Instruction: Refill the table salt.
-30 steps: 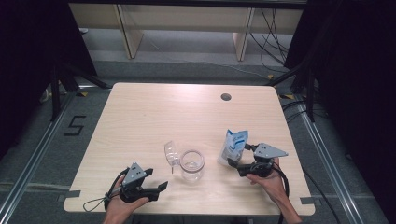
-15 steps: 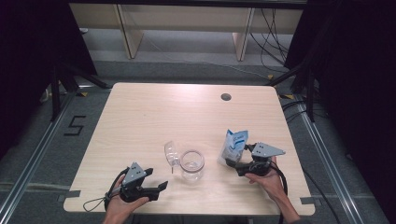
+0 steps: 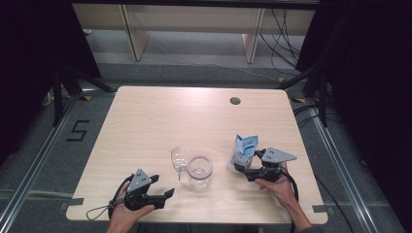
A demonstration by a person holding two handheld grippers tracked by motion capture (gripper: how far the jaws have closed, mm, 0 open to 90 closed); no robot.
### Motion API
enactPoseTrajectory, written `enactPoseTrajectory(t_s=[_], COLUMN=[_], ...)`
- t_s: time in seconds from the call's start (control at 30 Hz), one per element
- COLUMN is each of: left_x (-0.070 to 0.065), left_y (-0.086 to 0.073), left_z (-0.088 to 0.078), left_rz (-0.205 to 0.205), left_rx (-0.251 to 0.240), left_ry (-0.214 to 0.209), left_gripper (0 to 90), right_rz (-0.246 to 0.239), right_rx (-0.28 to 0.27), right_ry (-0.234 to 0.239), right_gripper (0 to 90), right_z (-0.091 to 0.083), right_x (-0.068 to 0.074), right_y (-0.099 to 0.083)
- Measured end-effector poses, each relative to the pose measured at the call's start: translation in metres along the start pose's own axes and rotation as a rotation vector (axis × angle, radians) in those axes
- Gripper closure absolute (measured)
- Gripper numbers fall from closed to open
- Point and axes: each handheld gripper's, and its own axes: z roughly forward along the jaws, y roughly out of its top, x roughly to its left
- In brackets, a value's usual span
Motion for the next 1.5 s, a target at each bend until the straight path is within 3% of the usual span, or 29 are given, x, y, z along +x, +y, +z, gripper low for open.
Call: enactPoseTrajectory(t_s=[0.1,0.17,0.2,0.23,0.3,0.33,0.37,0.4,0.43,0.5,0.57,0.63,0.77,0.87,0.97,1.07,1.17,1.27,1.37,1.43,1.5], left_x=[-0.001,-0.001,-0.001,-0.001,-0.001,-0.001,-0.001,-0.001,-0.001,-0.001,-0.002,-0.002,-0.002,-0.002,-0.002,-0.001,-0.002,-0.002,-0.002,-0.002,-0.002], left_y=[0.000,0.000,0.000,0.001,0.000,0.000,0.000,0.001,0.001,0.002,0.002,0.002,0.002,0.002,0.002,0.002,0.002,0.002,0.002,0.002,0.002], left_z=[0.001,0.001,0.001,0.001,0.002,0.001,0.002,0.002,0.002,0.001,0.002,0.003,0.003,0.003,0.004,0.004,0.003,0.003,0.004,0.003,0.003], left_rz=[-0.001,-0.001,0.001,0.002,-0.004,0.004,0.001,0.004,0.001,0.020,0.008,0.005,0.016,0.015,0.004,0.023,0.014,0.032,0.010,0.008,0.005], left_rx=[0.000,-0.003,-0.004,-0.002,-0.005,0.001,-0.004,-0.005,-0.004,0.000,0.000,-0.006,0.005,0.003,-0.008,0.001,0.005,0.007,-0.002,-0.005,-0.007], left_ry=[0.003,0.002,-0.004,-0.002,-0.002,-0.005,-0.005,-0.008,-0.009,-0.004,-0.005,-0.012,-0.006,-0.009,-0.011,-0.008,-0.002,-0.007,-0.010,-0.011,-0.011], left_gripper=[22.6,22.6,22.6,22.6,22.6,22.6,22.6,22.6,22.6,22.6,22.6,22.6,22.6,22.6,22.6,22.6,22.6,22.6,22.6,22.6,22.5], right_rz=[0.004,0.006,-0.024,0.015,-0.003,0.010,-0.007,0.040,0.025,0.018,0.021,0.066,0.089,0.105,0.117,0.123,0.130,0.126,0.113,0.091,0.102], right_rx=[-0.025,0.009,-0.001,0.017,0.002,0.023,0.005,0.039,0.019,0.027,0.027,0.037,0.033,0.034,0.028,0.033,0.026,0.022,0.020,0.035,0.024], right_ry=[-0.009,0.007,-0.016,-0.022,-0.047,-0.074,-0.101,-0.104,-0.139,-0.160,-0.215,-0.259,-0.331,-0.362,-0.424,-0.457,-0.462,-0.485,-0.464,-0.445,-0.400], right_gripper=[31.8,33.4,34.0,34.4,34.8,34.9,35.0,35.3,35.4,35.7,35.7,35.7,35.7,35.6,35.6,35.6,35.6,35.4,33.7,26.2,21.9], right_z=[0.002,-0.001,-0.001,-0.002,0.000,-0.001,0.000,-0.001,0.000,0.001,0.001,0.003,0.007,0.009,0.012,0.013,0.015,0.016,0.014,0.014,0.011], right_x=[0.002,0.001,0.001,0.005,0.007,0.010,0.011,0.016,0.018,0.023,0.028,0.036,0.045,0.049,0.054,0.058,0.060,0.061,0.058,0.057,0.055], right_y=[-0.001,0.000,0.000,0.001,0.001,0.002,0.002,0.003,0.003,0.004,0.005,0.005,0.006,0.006,0.007,0.008,0.008,0.007,0.006,0.006,0.005])
